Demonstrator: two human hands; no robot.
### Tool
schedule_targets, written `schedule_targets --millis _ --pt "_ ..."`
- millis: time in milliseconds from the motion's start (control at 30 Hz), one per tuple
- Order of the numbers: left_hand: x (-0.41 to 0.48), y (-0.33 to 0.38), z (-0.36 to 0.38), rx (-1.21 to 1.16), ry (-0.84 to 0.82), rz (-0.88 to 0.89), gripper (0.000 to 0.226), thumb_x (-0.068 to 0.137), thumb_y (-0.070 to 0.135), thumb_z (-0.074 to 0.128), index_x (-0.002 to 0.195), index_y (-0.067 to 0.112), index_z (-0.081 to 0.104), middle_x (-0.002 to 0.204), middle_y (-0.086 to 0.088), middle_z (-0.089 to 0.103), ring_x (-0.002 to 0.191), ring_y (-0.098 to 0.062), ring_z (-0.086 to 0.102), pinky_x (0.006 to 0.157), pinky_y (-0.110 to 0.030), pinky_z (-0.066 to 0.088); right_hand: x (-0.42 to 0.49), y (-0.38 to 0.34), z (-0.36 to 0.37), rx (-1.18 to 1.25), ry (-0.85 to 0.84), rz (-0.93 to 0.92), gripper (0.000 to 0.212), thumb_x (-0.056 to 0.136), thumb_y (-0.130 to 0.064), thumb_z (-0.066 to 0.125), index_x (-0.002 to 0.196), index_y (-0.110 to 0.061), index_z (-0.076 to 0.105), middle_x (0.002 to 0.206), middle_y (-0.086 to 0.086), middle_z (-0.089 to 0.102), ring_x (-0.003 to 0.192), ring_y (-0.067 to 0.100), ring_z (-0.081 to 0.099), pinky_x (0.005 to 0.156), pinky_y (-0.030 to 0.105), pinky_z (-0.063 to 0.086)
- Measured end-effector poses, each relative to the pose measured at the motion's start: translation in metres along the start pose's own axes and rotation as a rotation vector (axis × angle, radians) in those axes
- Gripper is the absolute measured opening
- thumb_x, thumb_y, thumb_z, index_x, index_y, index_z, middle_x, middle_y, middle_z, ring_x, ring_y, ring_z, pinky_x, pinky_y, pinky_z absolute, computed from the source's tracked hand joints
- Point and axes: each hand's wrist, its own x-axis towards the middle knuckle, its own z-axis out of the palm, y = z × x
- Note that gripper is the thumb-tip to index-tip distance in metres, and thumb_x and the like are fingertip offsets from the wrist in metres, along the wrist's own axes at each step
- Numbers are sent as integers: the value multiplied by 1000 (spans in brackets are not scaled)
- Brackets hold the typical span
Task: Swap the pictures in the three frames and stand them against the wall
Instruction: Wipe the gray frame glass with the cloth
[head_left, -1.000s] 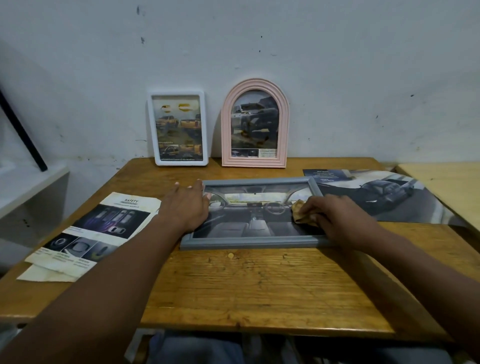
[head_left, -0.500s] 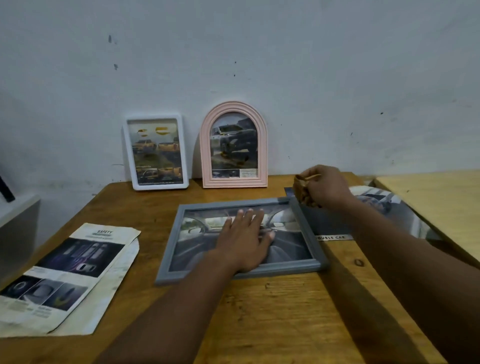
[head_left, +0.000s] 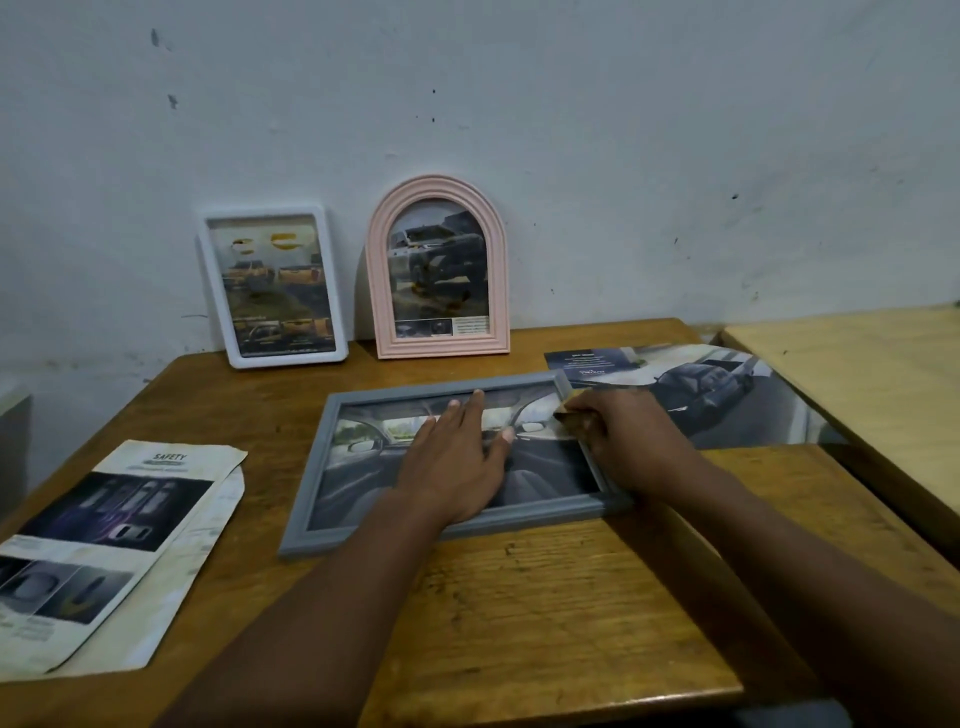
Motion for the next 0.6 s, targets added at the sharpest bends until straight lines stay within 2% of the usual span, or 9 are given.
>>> schedule_targets --millis 100,233,333,400,467,500,533,567,600 --pt "-2 2 0 -1 -1 -14 73 104 60 25 163 22 6 170 -7 13 156 -21 9 124 -38 8 -42 -8 -11 37 14 32 31 93 -15 56 118 -27 71 105 1 72 97 22 60 79 35 50" --pt "0 1 1 -13 25 -11 72 105 59 25 163 22 7 169 -9 17 156 -24 13 125 -41 13 -96 -34 -18 28 46 97 34 99 -12 50 124 -31 64 95 -13 53 95 11 43 77 29 41" --pt "0 0 1 -58 32 -41 67 106 54 24 163 23 7 168 -8 20 155 -27 17 124 -43 17 -112 -66 -7 1 33 44 35 100 -19 46 130 -34 58 120 -12 60 102 10 36 79 28 37" --pt "1 -1 0 -196 63 -66 63 107 50 27 163 27 10 166 -4 26 152 -29 25 122 -46 22 -110 -88 10 -9 30 -44 34 101 -24 47 133 -33 55 131 -9 59 108 12 38 81 27 37" --pt "2 1 -10 -512 109 -185 60 104 47 34 161 31 22 163 -2 34 148 -29 32 119 -47 28 -101 -110 26 19 29 -98 34 100 -24 48 133 -30 56 131 -7 59 112 13 39 81 27 37" --pt "4 0 -18 -699 135 -238 55 101 46 38 154 30 36 158 -4 41 144 -27 37 115 -46 32 -95 -121 31 35 16 -116 33 100 -23 50 132 -28 57 129 -5 60 114 14 40 84 28 38" --pt "5 -4 -26 -843 149 -263 43 99 43 41 138 28 52 148 -5 51 137 -25 45 110 -43 37 -90 -131 35 48 -2 -148 31 100 -21 50 129 -26 60 126 -3 61 114 15 41 85 28 39" --pt "4 -9 -35 -909 152 -267 25 101 39 42 115 30 60 136 -4 60 130 -24 52 105 -40 40 -84 -138 38 75 -30 -191 28 100 -22 50 125 -26 61 121 -2 62 112 14 42 83 27 38" --pt "0 -13 -44 -922 165 -258 18 103 36 43 101 32 60 127 -4 66 123 -23 57 105 -40 42 -80 -143 38 140 -69 -219 26 100 -25 51 123 -27 62 118 -3 62 109 12 45 79 25 37"
